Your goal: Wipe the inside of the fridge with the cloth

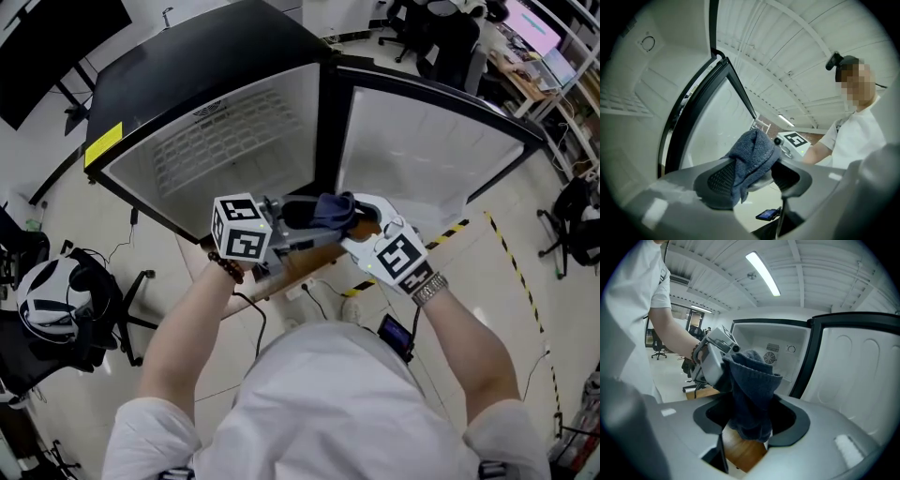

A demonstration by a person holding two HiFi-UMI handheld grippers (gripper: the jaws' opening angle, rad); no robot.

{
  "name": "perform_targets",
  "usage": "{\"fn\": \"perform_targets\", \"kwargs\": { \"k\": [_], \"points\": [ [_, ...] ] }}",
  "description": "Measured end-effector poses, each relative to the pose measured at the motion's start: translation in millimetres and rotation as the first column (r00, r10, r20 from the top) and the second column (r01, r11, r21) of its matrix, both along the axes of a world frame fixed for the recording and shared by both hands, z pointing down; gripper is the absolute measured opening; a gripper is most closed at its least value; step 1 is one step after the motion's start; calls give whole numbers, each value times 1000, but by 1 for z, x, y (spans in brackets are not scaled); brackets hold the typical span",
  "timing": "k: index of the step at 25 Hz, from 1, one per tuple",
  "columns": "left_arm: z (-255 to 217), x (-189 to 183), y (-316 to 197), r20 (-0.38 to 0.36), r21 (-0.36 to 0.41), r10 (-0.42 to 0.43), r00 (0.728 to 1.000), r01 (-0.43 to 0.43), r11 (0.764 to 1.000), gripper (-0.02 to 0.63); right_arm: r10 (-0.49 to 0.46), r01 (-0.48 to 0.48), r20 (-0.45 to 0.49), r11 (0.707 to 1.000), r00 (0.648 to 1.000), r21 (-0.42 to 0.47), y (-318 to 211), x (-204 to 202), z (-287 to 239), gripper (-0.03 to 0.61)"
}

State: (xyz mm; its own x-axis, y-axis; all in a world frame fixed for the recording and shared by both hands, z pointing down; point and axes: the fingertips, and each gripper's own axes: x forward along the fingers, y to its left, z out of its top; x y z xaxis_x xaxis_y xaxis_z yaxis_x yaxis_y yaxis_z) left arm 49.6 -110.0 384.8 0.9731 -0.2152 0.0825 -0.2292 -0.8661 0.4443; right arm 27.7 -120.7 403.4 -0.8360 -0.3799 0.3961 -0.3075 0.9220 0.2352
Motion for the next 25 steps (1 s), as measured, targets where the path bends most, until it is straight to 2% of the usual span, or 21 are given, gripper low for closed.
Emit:
{"fn": "perform_targets", "kwargs": {
  "k": [2, 5, 8, 10, 14, 19, 21, 25],
  "points": [
    [-2, 3, -1, -1, 0, 5, 1000, -5, 1000, 261, 15, -15, 16, 1000, 1000, -15, -3, 7, -1, 193],
    [-6, 1, -9, -1, 23, -29, 1000, 29, 999, 261, 51, -50, 52, 998, 997, -33, -8, 16, -4, 149],
    [-4, -7, -25, 20, 60, -121, 992, 120, 991, 261, 107, -104, 84, 994, 991, -38, -19, 28, -7, 146],
    [1, -13, -37, 52, 101, -198, 979, 192, 976, 261, 144, -141, 97, 989, 985, -31, -27, 35, -9, 146],
    [13, -19, -60, 130, 186, -350, 928, 324, 928, 247, 226, -227, 129, 974, 966, -4, -45, 49, -21, 146],
    [37, -23, -84, 195, 228, -514, 836, 471, 852, 223, 310, -318, 165, 948, 936, 24, -65, 62, -37, 146],
    [50, -21, -91, 230, 233, -544, 807, 497, 836, 219, 328, -338, 179, 941, 927, 28, -72, 62, -44, 146],
    [78, -9, -102, 301, 226, -563, 770, 516, 826, 215, 346, -361, 213, 932, 914, 36, -81, 53, -59, 146]
  ]
}}
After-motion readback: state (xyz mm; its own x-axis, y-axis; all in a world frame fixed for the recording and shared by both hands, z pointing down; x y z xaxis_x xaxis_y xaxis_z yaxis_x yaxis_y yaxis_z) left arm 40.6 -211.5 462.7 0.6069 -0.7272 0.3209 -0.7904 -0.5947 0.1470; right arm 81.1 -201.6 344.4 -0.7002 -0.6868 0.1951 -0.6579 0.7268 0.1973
